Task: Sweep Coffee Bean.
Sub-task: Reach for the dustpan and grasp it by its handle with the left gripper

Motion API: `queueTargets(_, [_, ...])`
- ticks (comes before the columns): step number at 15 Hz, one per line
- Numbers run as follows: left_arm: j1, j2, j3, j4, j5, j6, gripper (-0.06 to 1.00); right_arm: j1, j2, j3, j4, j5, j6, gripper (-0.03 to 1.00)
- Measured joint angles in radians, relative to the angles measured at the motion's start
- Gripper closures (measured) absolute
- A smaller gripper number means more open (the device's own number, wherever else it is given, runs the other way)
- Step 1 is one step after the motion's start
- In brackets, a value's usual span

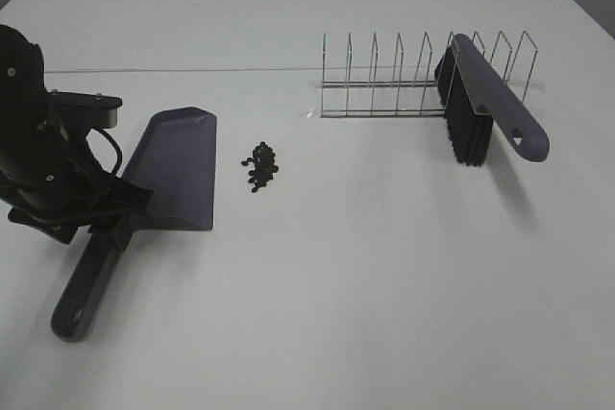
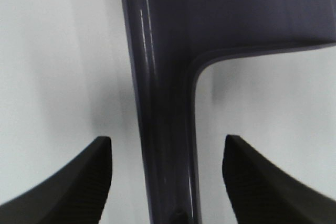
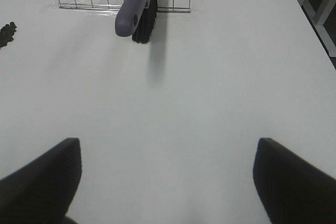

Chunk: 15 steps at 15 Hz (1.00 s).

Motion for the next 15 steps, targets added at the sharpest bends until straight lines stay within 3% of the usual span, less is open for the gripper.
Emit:
queueTargets(8, [0.000,0.099,-0.004,-0.003,-0.078,-0.001,0.35,0.000,0.000,0.000,0.001,0.000,0.000,0.13])
queueTargets(11, [0.000,0.103,-0.004,-0.005,-0.117,-0.001,0.43,0.000,0.000,0.000,0.002,0.000,0.000,0.13])
queueTargets(13, [0.000,0.103,-0.004,-0.003,-0.125,-0.008,0.57,0.000,0.000,0.000,0.003,0.000,0.000,0.13])
queueTargets(15, [0.000,0.103,-0.004,0.001,-0.121,-0.055,0.58,0.000,0.000,0.000,0.003,0.000,0.000,0.13])
